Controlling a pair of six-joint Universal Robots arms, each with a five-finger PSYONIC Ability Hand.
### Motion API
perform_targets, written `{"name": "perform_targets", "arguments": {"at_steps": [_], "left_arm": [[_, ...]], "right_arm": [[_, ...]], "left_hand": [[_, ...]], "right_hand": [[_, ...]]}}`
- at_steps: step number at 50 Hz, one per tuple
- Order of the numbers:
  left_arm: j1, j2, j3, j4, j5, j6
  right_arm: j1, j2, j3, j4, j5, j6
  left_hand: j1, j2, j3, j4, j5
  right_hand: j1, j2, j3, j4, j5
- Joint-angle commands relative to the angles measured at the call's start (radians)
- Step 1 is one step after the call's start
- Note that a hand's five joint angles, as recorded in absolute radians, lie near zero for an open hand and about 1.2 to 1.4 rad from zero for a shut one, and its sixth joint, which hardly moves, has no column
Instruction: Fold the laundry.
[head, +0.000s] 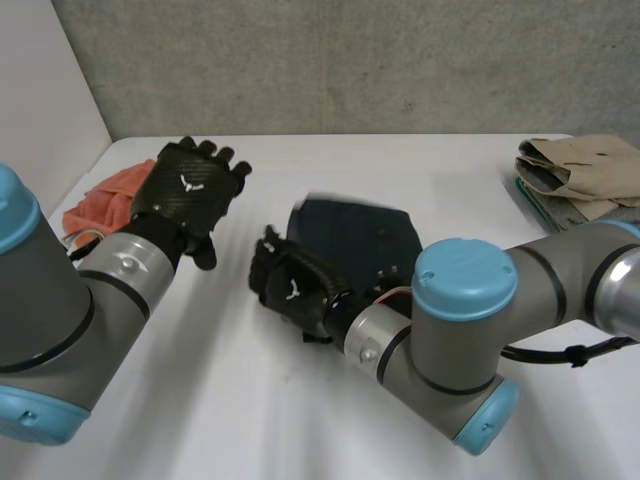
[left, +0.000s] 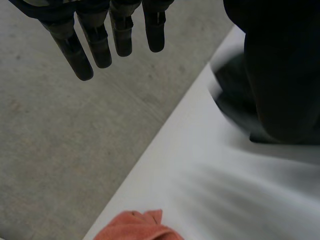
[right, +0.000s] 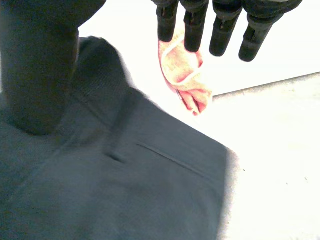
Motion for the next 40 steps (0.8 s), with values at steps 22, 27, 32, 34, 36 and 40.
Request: {"name": "perform_targets", "arguments": {"at_steps": [22, 27, 32, 34, 36, 40], "left_arm": [[-0.265, -0.435, 0.552, -0.054, -0.082, -0.190], [-0.287, -0.562, 0.641, -0.140, -0.134, -0.211], [-0.271, -0.648, 0.678, -0.215, -0.163, -0.251], [-0.258, -0.676, 0.679, -0.241, -0.163, -0.256], [-0.242, -0.687, 0.678, -0.257, -0.163, -0.256], [-0.209, -0.707, 0.679, -0.316, -0.165, -0.256]], "right_arm": [[-0.392, -0.209, -0.081, 0.286, 0.087, 1.016], [-0.393, -0.103, -0.146, 0.358, 0.068, 1.016], [-0.393, -0.016, -0.158, 0.355, 0.047, 0.996], [-0.395, 0.013, -0.161, 0.352, 0.050, 0.978], [-0.395, 0.058, -0.169, 0.344, 0.059, 0.941], [-0.392, 0.118, -0.184, 0.343, 0.076, 0.851]], "left_hand": [[-0.021, -0.022, -0.030, -0.019, -0.015], [-0.024, -0.025, -0.033, -0.022, -0.018], [-0.033, -0.033, -0.042, -0.031, -0.027], [-0.033, -0.033, -0.042, -0.031, -0.027], [-0.033, -0.033, -0.042, -0.031, -0.027], [-0.030, -0.031, -0.039, -0.028, -0.024]], "right_hand": [[-0.054, -0.046, -0.058, -0.057, -0.061], [-0.054, -0.046, -0.058, -0.057, -0.061], [-0.054, -0.046, -0.058, -0.057, -0.061], [-0.054, -0.046, -0.058, -0.057, -0.061], [-0.054, -0.046, -0.058, -0.057, -0.061], [-0.054, -0.046, -0.058, -0.057, -0.061]]}}
